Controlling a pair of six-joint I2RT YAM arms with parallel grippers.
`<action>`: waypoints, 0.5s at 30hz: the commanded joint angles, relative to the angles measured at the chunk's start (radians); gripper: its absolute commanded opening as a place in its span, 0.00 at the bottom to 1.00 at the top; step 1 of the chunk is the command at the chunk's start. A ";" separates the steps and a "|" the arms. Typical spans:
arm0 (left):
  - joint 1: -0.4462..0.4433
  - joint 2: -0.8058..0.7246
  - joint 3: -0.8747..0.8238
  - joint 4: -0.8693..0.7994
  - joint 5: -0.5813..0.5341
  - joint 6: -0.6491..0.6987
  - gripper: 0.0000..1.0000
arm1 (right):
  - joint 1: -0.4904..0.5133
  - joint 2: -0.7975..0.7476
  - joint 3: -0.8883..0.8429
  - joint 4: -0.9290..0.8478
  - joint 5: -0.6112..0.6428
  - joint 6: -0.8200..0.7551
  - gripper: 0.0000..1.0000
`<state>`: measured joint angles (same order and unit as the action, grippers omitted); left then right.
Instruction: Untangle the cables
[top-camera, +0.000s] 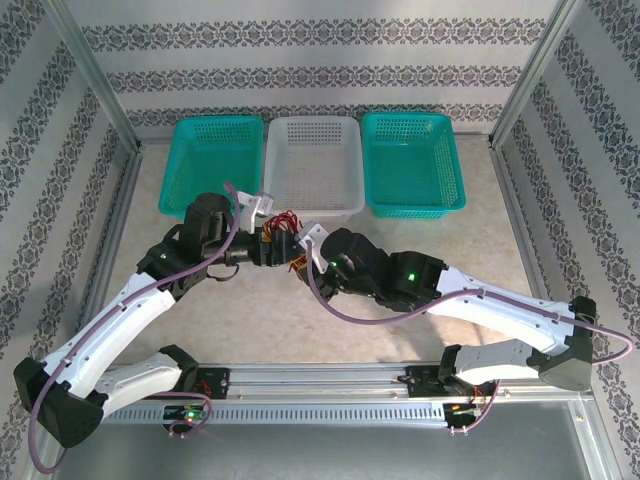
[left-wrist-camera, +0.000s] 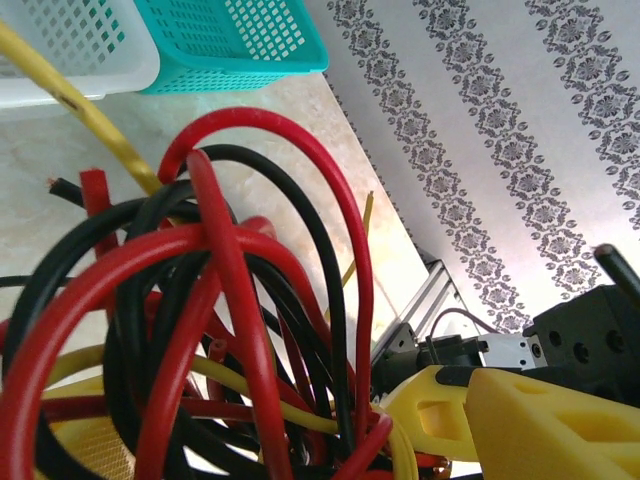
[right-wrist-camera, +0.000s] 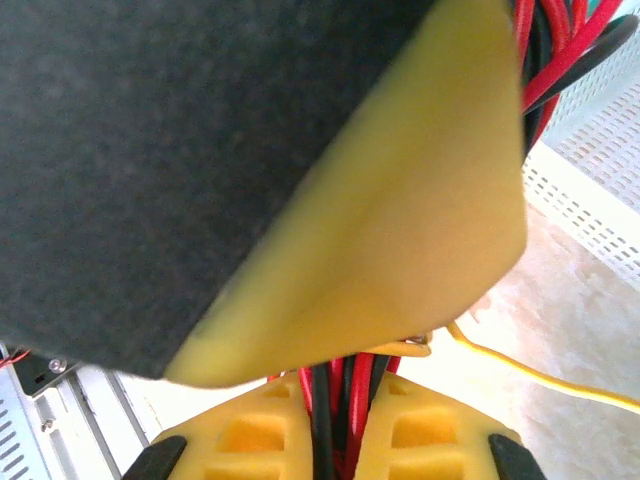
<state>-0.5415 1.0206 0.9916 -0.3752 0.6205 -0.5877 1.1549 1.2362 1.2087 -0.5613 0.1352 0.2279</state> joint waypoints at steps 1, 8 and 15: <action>0.006 -0.003 -0.038 0.104 0.049 -0.096 0.78 | 0.021 0.012 0.030 0.030 0.013 -0.032 0.03; 0.043 -0.012 -0.117 0.314 0.091 -0.266 0.62 | 0.026 -0.016 -0.002 0.063 0.020 -0.024 0.03; 0.044 0.015 -0.148 0.334 0.130 -0.271 0.40 | 0.028 -0.016 -0.017 0.070 0.014 -0.019 0.03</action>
<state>-0.4995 1.0298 0.8612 -0.1299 0.6891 -0.8291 1.1633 1.2392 1.2011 -0.5804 0.1688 0.2279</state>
